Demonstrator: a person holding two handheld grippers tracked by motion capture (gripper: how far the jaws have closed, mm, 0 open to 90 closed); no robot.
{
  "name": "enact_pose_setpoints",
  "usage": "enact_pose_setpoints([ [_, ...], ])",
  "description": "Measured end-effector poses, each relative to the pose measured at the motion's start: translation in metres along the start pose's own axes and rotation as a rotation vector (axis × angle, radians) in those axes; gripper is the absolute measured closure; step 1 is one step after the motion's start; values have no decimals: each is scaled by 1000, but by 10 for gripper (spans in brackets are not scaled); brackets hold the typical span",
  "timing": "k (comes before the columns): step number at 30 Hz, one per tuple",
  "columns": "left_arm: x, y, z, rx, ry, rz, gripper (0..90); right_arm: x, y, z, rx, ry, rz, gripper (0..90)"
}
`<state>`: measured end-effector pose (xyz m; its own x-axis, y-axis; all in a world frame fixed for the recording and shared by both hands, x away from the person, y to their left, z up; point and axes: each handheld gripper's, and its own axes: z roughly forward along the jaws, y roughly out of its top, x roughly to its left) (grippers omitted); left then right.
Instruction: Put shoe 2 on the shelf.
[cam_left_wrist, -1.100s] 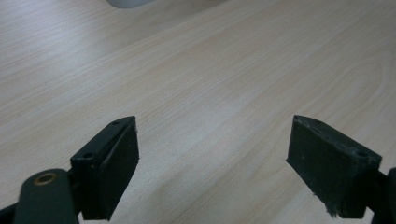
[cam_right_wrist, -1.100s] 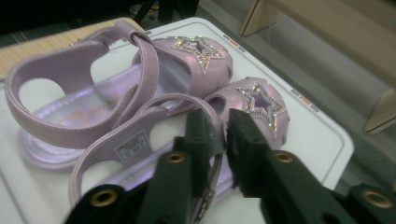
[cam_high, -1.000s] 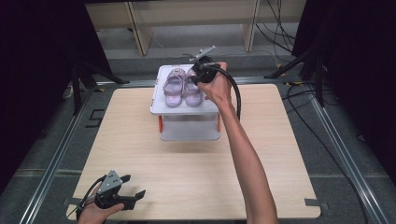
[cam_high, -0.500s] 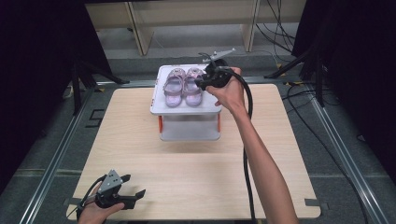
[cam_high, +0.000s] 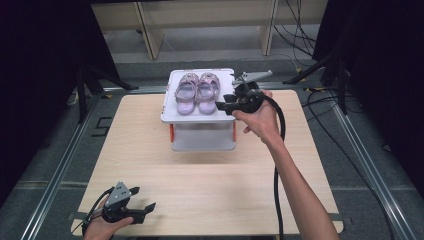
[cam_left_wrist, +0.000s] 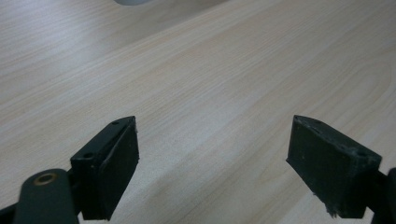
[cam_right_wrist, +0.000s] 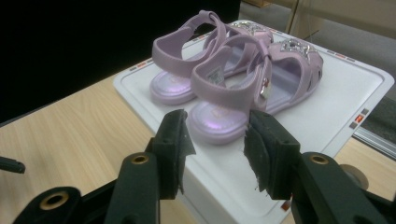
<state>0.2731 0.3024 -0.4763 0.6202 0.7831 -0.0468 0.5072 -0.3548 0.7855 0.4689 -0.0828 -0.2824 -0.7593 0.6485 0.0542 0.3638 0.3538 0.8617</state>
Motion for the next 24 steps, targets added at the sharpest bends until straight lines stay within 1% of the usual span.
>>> enact_pose_setpoints([
  [1,0,0,0,0,0,-3,160,2,-7,-4,-4,3,0,566],
  [2,0,0,0,-11,-4,-13,160,2,-9,-6,1,12,9,565],
  [4,0,0,0,-7,-2,-8,160,3,-13,-7,-1,20,8,559],
  [5,0,0,0,-7,-3,-12,160,5,-20,-9,1,20,20,548],
  [6,0,0,0,-7,-3,-12,160,5,-20,-9,1,20,20,548],
  [7,0,0,0,-5,-2,-14,160,8,-28,-11,-4,29,25,532],
  [8,0,0,0,-5,-2,-14,160,8,-28,-11,-4,29,25,532],
  [9,0,0,0,-7,-2,-12,160,9,-32,-13,-5,29,34,528],
  [10,0,0,0,-7,-2,-9,160,13,-40,-15,-14,25,29,515],
  [11,0,0,0,-9,0,-11,160,15,-45,-15,-24,40,39,506],
  [12,0,0,0,-9,0,-11,160,15,-45,-15,-24,40,39,506],
  [13,0,0,0,-9,2,-12,160,18,-50,-17,-14,29,42,497],
  [14,0,0,0,-11,1,-15,160,21,-55,-17,-24,30,39,487],
  [15,2,0,0,10,13,3,160,27,-68,-19,-24,30,57,473],
  [16,1,0,0,10,14,3,160,29,-73,-18,-36,46,56,464],
  [18,1,-1,0,10,17,4,160,35,-85,-19,-34,49,54,451],
  [19,0,-1,0,4,12,-7,160,39,-91,-19,-33,56,70,443],
  [20,0,-1,0,4,12,-7,160,39,-91,-19,-33,56,70,443],
  [21,-1,-1,0,-8,11,-12,160,44,-106,-17,-51,41,68,435],
  [22,0,-1,-1,-6,12,-12,160,45,-110,-17,-25,53,65,417],
  [23,0,-1,0,-2,13,-9,160,46,-114,-16,1,58,64,418],
  [24,0,-1,0,-2,13,-9,160,46,-114,-16,1,58,64,418],
])
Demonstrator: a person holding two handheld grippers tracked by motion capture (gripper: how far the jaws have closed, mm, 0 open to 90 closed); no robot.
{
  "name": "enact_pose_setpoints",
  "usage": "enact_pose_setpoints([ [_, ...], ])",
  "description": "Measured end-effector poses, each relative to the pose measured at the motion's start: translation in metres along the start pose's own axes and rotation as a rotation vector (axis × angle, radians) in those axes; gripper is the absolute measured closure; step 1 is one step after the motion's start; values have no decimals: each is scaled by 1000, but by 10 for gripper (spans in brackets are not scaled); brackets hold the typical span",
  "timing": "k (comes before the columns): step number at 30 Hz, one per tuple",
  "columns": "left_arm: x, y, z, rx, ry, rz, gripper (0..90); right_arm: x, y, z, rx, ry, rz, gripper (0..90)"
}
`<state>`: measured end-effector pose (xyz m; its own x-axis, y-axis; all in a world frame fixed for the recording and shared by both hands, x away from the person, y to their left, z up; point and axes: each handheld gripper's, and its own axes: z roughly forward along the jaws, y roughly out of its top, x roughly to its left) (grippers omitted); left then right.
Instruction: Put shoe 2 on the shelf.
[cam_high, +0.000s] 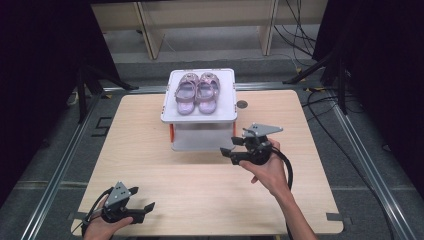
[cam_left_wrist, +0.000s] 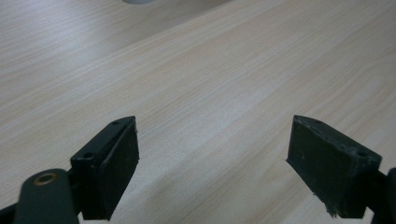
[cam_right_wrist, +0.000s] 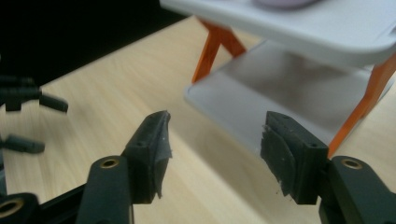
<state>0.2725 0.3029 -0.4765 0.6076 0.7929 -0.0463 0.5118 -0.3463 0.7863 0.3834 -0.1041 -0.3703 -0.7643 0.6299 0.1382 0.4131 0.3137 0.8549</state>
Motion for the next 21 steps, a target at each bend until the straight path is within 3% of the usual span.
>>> enact_pose_setpoints([
  [1,0,0,0,-1,2,3,160,1,-5,0,-16,3,4,417],
  [4,1,-1,0,-2,3,-6,160,0,-26,0,26,-2,6,387],
  [6,2,0,0,8,12,14,160,0,-32,0,30,1,16,381],
  [8,1,-1,0,-9,3,-4,161,1,-47,-2,36,1,42,378],
  [12,2,-1,-2,16,11,24,160,2,-67,-4,42,0,55,354],
  [13,0,-1,-1,-6,3,-1,160,2,-73,-4,46,-3,61,352],
  [16,2,-2,-2,7,9,4,160,3,-81,-6,64,12,77,346],
  [17,3,-2,-3,7,15,15,160,4,-88,-7,46,-10,75,345],
  [21,2,-2,-2,6,9,5,160,8,-97,-12,59,-3,86,334],
])
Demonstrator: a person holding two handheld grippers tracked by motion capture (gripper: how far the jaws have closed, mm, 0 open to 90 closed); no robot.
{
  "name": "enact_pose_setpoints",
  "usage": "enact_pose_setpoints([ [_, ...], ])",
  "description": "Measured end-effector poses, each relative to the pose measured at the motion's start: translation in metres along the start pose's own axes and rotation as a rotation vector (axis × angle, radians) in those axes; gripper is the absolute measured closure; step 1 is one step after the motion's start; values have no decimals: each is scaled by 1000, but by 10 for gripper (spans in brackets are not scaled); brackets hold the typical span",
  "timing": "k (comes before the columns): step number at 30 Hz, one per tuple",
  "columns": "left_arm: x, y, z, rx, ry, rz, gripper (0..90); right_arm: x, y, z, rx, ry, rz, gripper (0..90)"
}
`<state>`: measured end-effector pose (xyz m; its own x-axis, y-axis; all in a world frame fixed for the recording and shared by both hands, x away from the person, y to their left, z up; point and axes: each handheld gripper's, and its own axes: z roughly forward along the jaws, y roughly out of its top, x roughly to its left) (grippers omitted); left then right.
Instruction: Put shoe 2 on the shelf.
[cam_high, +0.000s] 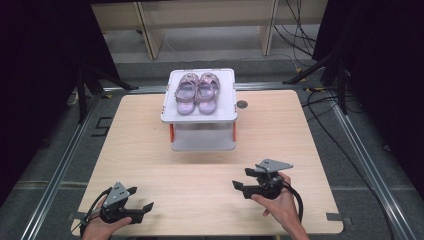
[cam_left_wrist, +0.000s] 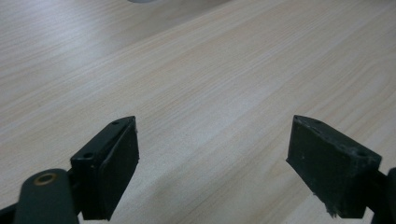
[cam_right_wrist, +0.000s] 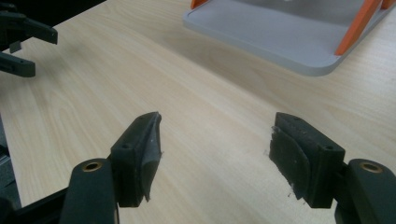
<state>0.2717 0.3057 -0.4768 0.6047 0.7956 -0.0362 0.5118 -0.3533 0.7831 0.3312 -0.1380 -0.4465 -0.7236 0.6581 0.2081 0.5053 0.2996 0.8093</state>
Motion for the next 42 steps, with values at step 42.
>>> enact_pose_setpoints([
  [42,-5,-1,5,24,-12,51,159,27,-47,-5,143,-76,-5,173],
])
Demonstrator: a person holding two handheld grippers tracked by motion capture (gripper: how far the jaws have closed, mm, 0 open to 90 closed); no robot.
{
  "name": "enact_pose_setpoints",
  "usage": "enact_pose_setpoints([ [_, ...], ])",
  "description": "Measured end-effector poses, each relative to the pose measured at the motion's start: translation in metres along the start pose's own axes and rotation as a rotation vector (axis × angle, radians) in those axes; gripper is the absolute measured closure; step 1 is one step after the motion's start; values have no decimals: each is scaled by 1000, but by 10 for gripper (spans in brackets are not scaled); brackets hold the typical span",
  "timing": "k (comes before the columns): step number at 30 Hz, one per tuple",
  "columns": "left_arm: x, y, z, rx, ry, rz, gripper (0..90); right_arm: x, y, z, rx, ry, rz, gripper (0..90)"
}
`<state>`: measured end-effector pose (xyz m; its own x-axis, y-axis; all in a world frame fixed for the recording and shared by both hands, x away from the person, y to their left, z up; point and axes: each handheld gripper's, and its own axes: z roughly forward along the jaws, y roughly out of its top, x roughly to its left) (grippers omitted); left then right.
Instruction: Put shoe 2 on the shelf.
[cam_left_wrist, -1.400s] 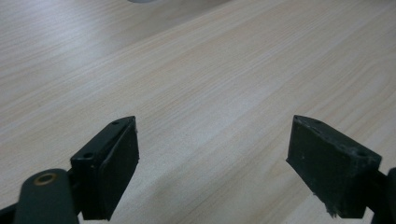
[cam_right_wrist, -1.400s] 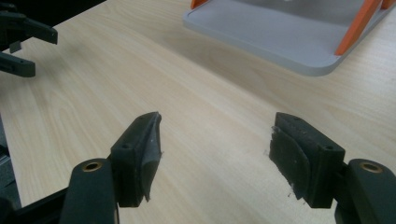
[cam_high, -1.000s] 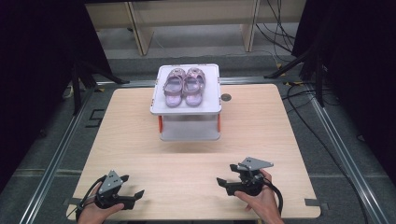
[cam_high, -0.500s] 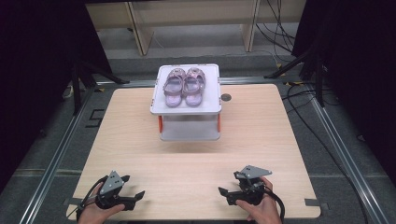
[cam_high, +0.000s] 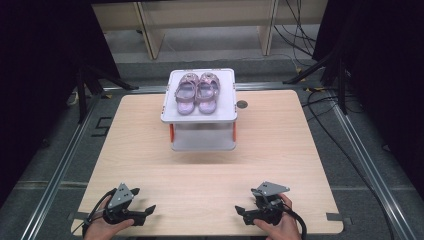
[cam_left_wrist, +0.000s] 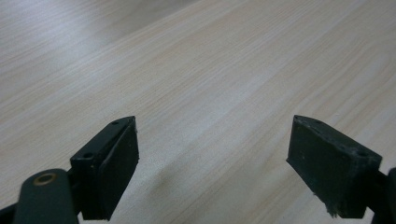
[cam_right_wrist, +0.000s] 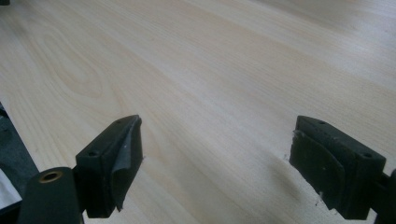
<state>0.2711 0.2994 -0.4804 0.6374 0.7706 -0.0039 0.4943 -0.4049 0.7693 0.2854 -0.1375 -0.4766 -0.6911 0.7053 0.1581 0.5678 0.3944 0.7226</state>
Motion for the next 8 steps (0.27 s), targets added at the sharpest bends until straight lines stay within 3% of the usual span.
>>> enact_pose_setpoints([
  [4,1,0,0,8,3,9,160,0,0,1,6,27,-7,174],
  [8,0,0,0,3,1,3,160,0,0,1,1,4,-18,174],
])
